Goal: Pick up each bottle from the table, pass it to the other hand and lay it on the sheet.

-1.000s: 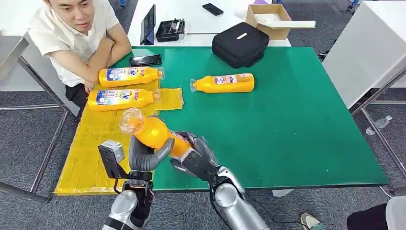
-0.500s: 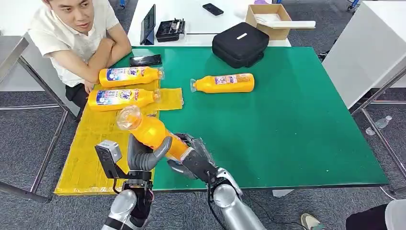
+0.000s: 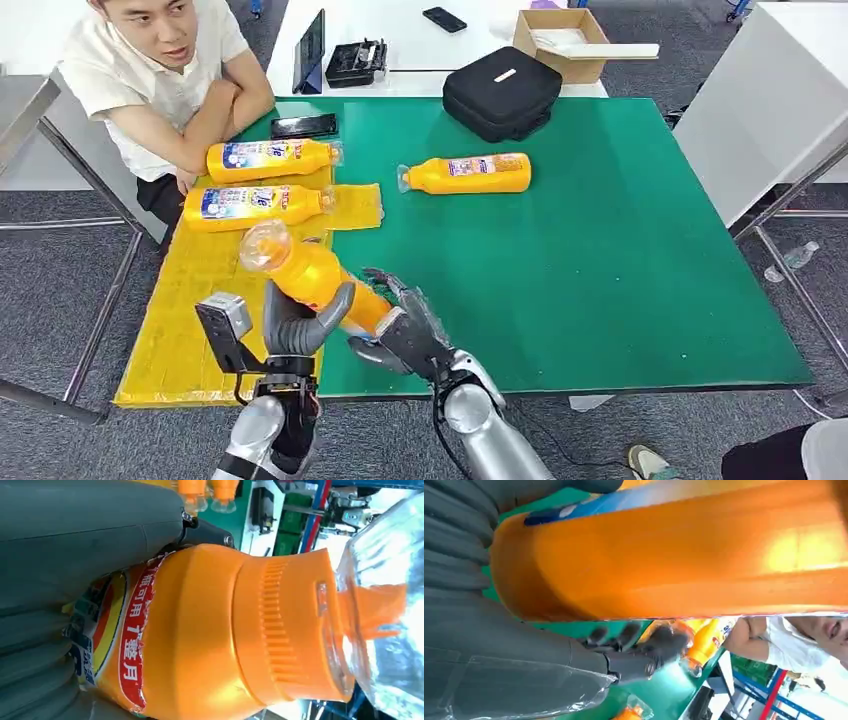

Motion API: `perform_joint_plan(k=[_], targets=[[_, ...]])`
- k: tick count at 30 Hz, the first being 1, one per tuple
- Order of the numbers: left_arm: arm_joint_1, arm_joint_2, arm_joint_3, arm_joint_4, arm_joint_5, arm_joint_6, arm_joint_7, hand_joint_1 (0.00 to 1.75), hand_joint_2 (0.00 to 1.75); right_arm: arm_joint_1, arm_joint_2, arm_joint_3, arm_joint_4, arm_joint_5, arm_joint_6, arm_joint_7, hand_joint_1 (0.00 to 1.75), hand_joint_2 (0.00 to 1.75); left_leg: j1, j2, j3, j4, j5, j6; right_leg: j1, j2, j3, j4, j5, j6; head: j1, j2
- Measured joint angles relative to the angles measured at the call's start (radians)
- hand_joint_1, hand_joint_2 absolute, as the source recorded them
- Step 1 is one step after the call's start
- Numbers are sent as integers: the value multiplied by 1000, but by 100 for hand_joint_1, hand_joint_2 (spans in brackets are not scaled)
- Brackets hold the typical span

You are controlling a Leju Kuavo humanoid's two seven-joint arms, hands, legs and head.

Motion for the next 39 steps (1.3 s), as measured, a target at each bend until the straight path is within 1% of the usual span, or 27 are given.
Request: perform_joint_plan(k=[2,3,4,5,6,8,9,11,13,16,18,22,25,27,32,36,39], targets=[[0,0,1,0,-5,-3,2,175,175,1,4,-7,1,16,-52,-10,0,175,0,0,0,0,0,0,0,0,0,0,0,0,0,0],[0,0,2,-1,-30,-5,5,164,175,1,8,-13,0,27,-78,-8,0,175,0,0,0,0,0,0,0,0,0,0,0,0,0,0],[0,0,3,-7,-78,-3,12,145,175,6,13,-24,-6,46,-104,-2,0,175,0,0,0,0,0,0,0,0,0,0,0,0,0,0],[-1,0,9,-17,-185,8,18,103,175,16,22,-42,-26,86,-150,8,0,175,0,0,0,0,0,0,0,0,-1,0,0,0,0,0],[-5,0,12,-31,-314,18,22,38,175,29,32,-65,-46,113,-189,10,0,175,0,-1,-1,0,0,0,0,0,0,0,0,0,0,0],[-18,0,18,-55,-608,49,46,175,175,37,44,-117,-77,145,-238,5,0,175,0,-1,-1,0,0,0,0,0,0,0,0,0,-1,0],[-21,1,29,-66,-775,71,64,175,175,35,46,-158,-98,165,-267,-3,0,175,0,-1,-1,0,0,0,0,0,0,0,0,0,-1,0],[-23,7,52,-70,-1024,95,111,175,175,26,39,-240,-126,184,-295,-21,0,175,0,-1,-1,0,0,0,-1,0,0,0,0,0,0,0],[-28,14,83,-67,-1204,101,130,175,175,20,37,-321,-150,159,-299,-50,0,175,-1,-1,-1,0,0,0,-1,0,0,0,1,0,0,0],[-37,22,150,-60,-1280,101,122,175,175,18,35,-446,-194,134,-228,-77,0,175,-1,-1,-1,0,1,1,-1,0,0,0,1,0,0,0],[-45,30,177,-57,-1347,102,125,175,175,18,35,-497,-208,138,-205,-91,0,175,-1,-1,-1,0,1,0,-1,0,0,1,1,0,0,0],[-71,40,191,-28,-1522,133,181,175,175,16,37,-544,-212,146,-203,-107,0,175,0,-1,-1,0,1,0,0,0,0,1,1,0,0,0],[-92,57,192,10,-1655,151,240,175,175,13,37,-562,-211,146,-206,-110,0,175,0,-1,-1,0,1,0,-1,0,0,1,1,0,0,0],[-124,81,180,63,-1738,148,296,175,175,6,37,-572,-208,140,-206,-116,0,175,0,-1,-1,0,1,0,-1,0,0,1,1,0,0,0],[-195,124,153,195,-1752,109,348,175,175,-4,36,-587,-195,126,-206,-135,0,175,0,-1,-1,0,2,0,-1,0,0,1,1,0,0,0],[-247,147,149,325,-1752,99,343,175,175,-10,36,-592,-182,116,-206,-152,0,175,0,-1,-1,0,2,0,-1,0,0,2,1,0,0,0],[-265,158,147,383,-1752,103,339,175,175,-13,35,-592,-175,112,-206,-156,0,175,0,-1,-1,0,2,0,-1,0,0,2,1,0,0,0]])
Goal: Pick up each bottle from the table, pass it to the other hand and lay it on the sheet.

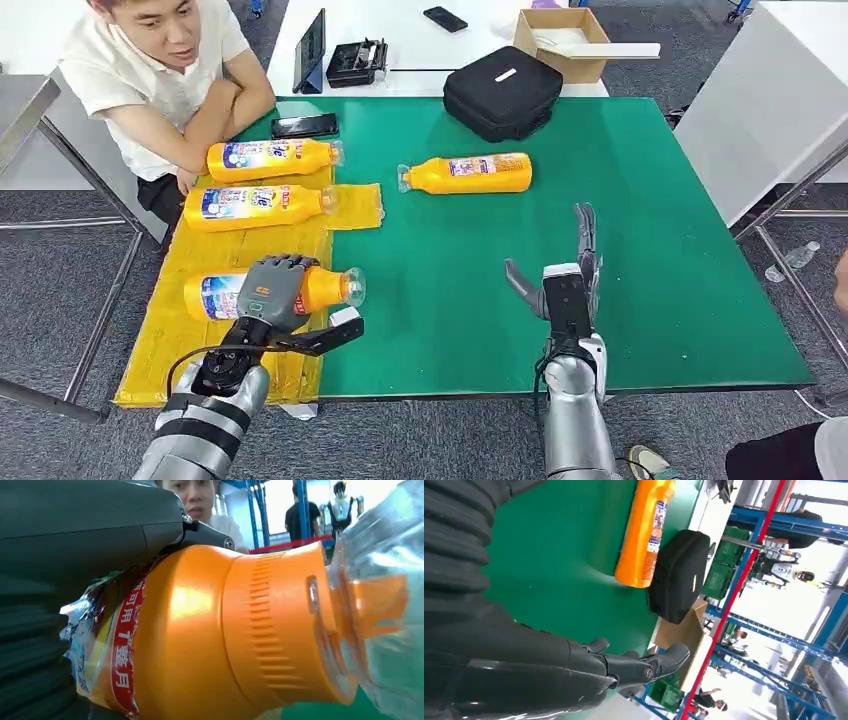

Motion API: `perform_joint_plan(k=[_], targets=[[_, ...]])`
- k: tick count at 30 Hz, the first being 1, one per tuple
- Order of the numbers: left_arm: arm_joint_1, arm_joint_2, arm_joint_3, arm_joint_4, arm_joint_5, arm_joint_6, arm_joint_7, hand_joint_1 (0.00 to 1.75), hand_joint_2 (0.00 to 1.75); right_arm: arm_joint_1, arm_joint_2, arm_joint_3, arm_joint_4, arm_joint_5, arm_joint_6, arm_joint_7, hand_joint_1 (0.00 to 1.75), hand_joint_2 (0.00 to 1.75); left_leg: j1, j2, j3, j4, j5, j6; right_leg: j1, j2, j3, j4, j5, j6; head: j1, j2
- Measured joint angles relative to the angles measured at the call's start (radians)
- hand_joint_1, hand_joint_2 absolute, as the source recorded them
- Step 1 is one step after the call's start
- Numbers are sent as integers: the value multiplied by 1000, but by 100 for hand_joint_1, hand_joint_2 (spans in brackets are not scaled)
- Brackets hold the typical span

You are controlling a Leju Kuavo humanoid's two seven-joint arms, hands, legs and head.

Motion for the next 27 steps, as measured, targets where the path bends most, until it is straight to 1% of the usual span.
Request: perform_joint_plan(k=[7,8,9,11,12,13,14,17,27], targets=[[-47,18,-4,138,0,0,-29,175,175,-14,-4,-2,19,-8,8,-6,0,175,0,0,0,0,0,0,0,0,0,0,0,0,0,0],[-54,19,-4,160,0,1,-34,140,175,-16,-5,-2,24,-11,11,-7,0,175,0,0,0,0,0,0,0,0,0,0,0,0,0,0],[-61,20,-4,181,0,2,-36,63,175,-19,-6,-2,30,-15,13,-9,0,175,0,0,0,0,0,0,0,0,0,0,0,0,0,0],[-77,20,-5,215,1,2,-37,63,175,-24,-8,-2,42,-21,13,-11,0,175,0,0,0,0,0,0,0,0,1,0,0,0,0,0],[-86,20,-5,234,5,-8,-37,31,175,-26,-9,-2,48,-24,13,-14,0,175,0,-1,1,0,0,0,0,0,1,0,0,0,0,0],[-96,20,-5,251,12,-15,-37,5,175,-30,-9,-3,54,-26,13,-17,0,175,0,-1,1,0,0,0,0,0,2,0,0,0,0,0],[-111,19,-5,276,21,-25,-36,0,175,-34,-10,-4,64,-29,13,-19,0,175,0,-1,2,0,0,0,0,-1,3,0,0,0,0,0],[-134,16,-5,315,25,-41,-29,0,175,-41,-11,-5,81,-35,13,-23,0,175,0,-1,7,0,0,0,0,-1,7,0,0,-1,0,0],[-191,7,7,404,21,-110,1,0,175,-57,-22,-18,128,-52,12,-32,0,175,0,-1,14,0,1,-1,0,-1,15,1,0,-1,0,0]])
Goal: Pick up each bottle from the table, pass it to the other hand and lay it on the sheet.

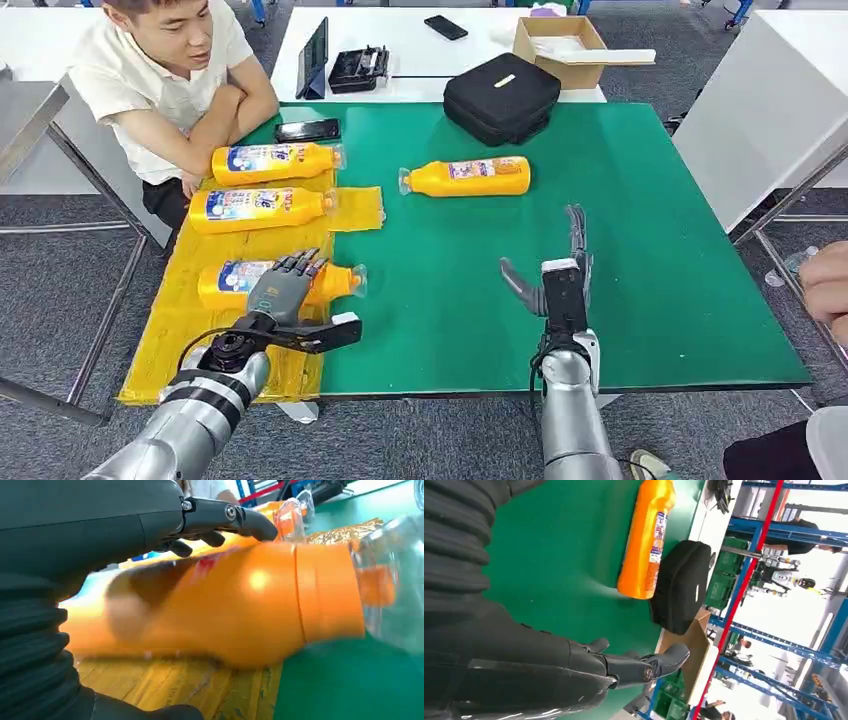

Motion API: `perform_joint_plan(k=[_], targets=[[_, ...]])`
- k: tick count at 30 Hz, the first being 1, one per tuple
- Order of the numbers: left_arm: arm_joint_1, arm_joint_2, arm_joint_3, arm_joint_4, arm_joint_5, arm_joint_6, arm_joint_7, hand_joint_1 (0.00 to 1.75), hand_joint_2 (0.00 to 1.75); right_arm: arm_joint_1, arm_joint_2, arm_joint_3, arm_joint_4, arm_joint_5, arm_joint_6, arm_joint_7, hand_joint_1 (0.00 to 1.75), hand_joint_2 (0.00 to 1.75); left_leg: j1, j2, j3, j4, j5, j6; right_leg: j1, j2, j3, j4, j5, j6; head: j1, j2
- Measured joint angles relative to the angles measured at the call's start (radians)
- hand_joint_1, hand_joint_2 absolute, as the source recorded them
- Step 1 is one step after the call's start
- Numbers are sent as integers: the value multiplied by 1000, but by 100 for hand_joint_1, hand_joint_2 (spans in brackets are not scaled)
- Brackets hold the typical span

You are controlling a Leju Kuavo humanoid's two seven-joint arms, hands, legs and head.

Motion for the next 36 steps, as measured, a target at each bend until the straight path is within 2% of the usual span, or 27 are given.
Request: perform_joint_plan(k=[4,10,18,26,36], targets=[[-24,-10,10,24,26,-50,-12,0,175,-7,-3,-7,19,-3,0,-9,0,175,0,0,1,0,0,0,0,0,1,0,0,0,0,0],[-31,-15,21,34,37,-47,-39,0,175,-18,-8,-13,42,-2,0,-14,0,175,0,0,2,0,0,0,0,0,2,0,0,0,0,0],[17,-26,21,-1,31,86,-51,0,175,-13,-10,-24,46,5,-3,-16,0,175,0,0,0,0,0,0,0,0,0,0,0,0,0,0],[177,-55,-43,-293,18,134,-64,0,175,25,-5,-42,2,18,-12,-1,0,175,0,0,-7,0,0,0,0,0,-8,0,0,0,0,0],[289,-60,-131,-575,-12,216,-62,0,175,54,15,-58,-45,35,-11,17,0,175,0,1,-12,0,0,0,0,0,-13,0,0,0,0,0]])
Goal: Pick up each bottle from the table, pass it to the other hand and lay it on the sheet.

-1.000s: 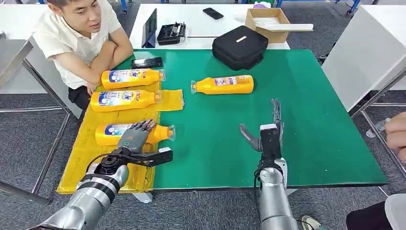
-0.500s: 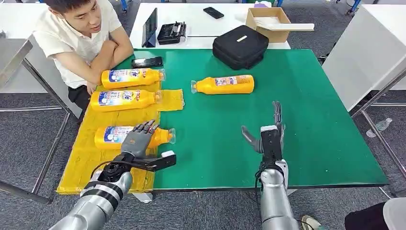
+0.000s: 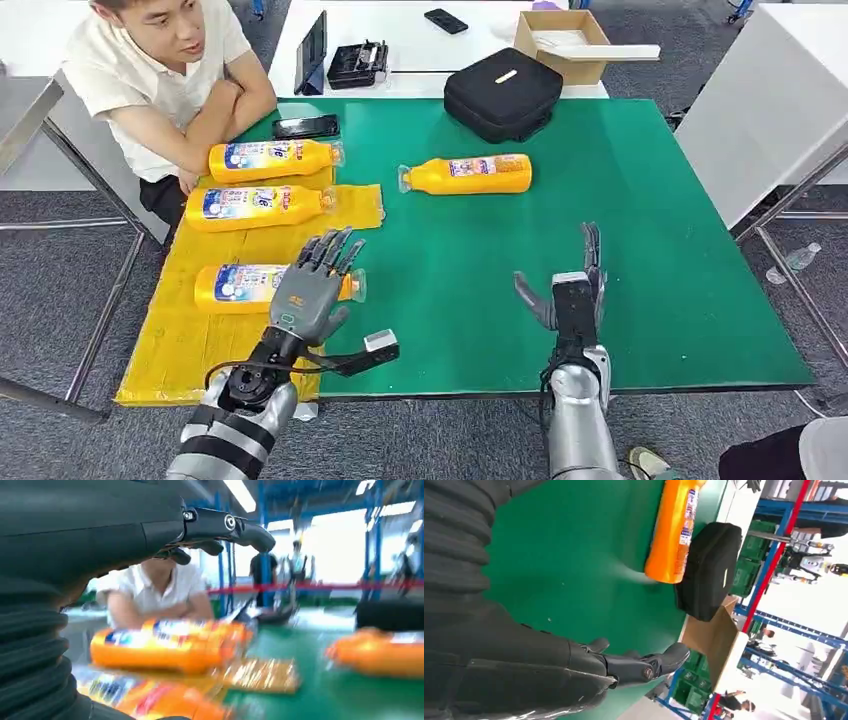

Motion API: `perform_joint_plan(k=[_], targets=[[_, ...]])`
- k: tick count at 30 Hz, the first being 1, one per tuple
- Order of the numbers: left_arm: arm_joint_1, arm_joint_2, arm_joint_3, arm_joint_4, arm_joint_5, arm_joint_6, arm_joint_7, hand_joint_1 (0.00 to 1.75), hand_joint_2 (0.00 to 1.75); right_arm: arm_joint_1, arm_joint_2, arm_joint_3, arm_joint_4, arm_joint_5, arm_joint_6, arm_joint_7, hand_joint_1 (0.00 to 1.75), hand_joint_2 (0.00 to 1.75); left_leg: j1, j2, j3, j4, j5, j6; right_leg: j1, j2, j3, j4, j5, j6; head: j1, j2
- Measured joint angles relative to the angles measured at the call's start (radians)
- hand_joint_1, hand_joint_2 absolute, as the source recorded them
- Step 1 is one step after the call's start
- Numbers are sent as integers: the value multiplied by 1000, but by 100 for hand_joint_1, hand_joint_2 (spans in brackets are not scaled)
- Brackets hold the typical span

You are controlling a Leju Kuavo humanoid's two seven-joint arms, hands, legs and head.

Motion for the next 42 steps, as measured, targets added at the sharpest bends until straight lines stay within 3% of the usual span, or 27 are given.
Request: perform_joint_plan(k=[3,7,8,9,10,12,15,18,21,22,23,24,31,42], targets=[[49,-1,-35,-115,23,10,-7,0,175,15,7,-4,-28,-28,53,19,0,175,0,0,-1,0,0,0,0,0,-1,0,0,0,0,0],[132,-19,-56,-262,266,24,-96,0,175,49,18,8,-72,-91,186,82,0,175,0,1,-2,0,-1,0,0,0,-2,0,0,0,0,0],[150,-24,-57,-303,348,23,-126,0,175,60,18,17,-83,-100,209,98,0,0,0,0,-2,0,-1,0,0,0,-2,0,0,0,0,0],[166,-28,-57,-330,383,22,-140,0,175,71,18,24,-91,-103,214,105,0,0,0,0,-2,0,-1,0,0,0,-3,0,0,0,0,0],[178,-30,-56,-354,391,21,-145,0,175,78,18,31,-97,-108,214,107,0,175,0,0,-2,0,-1,0,0,0,-3,0,-1,0,0,0],[196,-30,-56,-387,414,10,-160,0,175,87,19,37,-106,-114,216,111,0,175,0,0,-2,0,-1,0,0,0,-3,0,-1,0,0,0],[235,-58,-37,-406,675,-101,-231,0,175,117,11,61,-126,-95,215,146,0,175,0,0,-2,0,-1,0,0,0,-3,0,-1,0,0,0],[280,-87,3,-403,871,-209,-235,0,175,167,-13,116,-178,141,66,164,0,175,0,0,-3,0,-1,0,0,0,-3,0,-1,0,0,0],[295,-92,26,-394,946,-250,-222,0,175,194,-36,155,-224,245,7,180,0,175,0,0,-3,0,-1,0,0,0,-3,0,-1,0,0,0],[297,-94,30,-392,977,-264,-208,0,0,199,-45,165,-232,288,-16,190,0,175,0,0,-3,0,-1,0,0,0,-3,0,-1,0,0,0],[298,-95,34,-389,1018,-273,-193,0,0,204,-54,177,-238,342,-44,201,0,175,0,0,-3,0,-1,0,0,0,-3,0,-1,0,0,0],[301,-97,39,-385,1067,-278,-179,0,175,209,-68,189,-244,400,-75,212,0,175,0,0,-3,0,-1,0,0,0,-3,0,0,0,0,0],[310,-101,57,-364,1216,-300,-125,0,175,228,-149,225,-249,582,-130,283,0,175,0,0,-3,0,-1,0,0,0,-3,0,0,0,0,0],[309,-102,59,-358,1285,-444,-155,0,175,175,-235,230,-129,562,-91,311,0,175,0,0,-3,0,-1,0,0,0,-3,0,0,0,0,0]])
